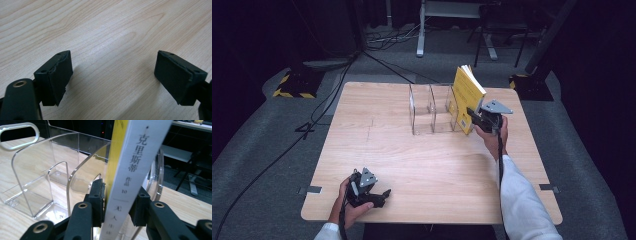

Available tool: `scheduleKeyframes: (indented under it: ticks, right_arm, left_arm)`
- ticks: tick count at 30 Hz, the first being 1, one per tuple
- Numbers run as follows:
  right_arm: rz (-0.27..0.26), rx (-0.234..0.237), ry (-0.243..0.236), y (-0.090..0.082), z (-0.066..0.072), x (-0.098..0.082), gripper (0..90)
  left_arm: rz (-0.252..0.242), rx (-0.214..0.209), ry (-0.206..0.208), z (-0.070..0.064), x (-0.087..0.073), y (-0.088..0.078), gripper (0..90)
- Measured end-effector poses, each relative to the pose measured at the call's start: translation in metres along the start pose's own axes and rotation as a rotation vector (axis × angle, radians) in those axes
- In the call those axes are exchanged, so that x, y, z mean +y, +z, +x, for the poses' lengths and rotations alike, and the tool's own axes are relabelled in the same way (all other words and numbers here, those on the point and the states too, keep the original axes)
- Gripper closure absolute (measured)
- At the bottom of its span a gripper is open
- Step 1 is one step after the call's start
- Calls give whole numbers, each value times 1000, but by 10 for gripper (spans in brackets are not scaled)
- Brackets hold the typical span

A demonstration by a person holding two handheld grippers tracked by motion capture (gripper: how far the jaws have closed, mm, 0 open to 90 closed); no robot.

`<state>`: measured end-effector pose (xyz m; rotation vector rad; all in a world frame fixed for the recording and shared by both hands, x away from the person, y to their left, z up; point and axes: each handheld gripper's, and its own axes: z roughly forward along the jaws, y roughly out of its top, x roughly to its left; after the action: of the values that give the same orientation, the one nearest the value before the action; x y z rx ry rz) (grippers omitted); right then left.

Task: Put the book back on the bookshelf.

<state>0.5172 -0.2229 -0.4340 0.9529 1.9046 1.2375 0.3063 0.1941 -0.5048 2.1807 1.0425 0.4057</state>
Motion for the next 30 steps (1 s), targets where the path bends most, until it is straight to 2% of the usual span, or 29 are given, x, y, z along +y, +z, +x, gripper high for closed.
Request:
scheduleKeyframes:
  ticks: [4,15,30]
  right_arm:
    - [11,4,-18,-7,1,2,664]
    - [38,29,-22,-19,-1,2,652]
    - [108,92,-54,-40,-3,6,575]
  left_arm:
    - [1,0,3,0,0,0,157]
    - [1,3,8,1,0,0,157]
    - [2,3,7,0,0,0,157]
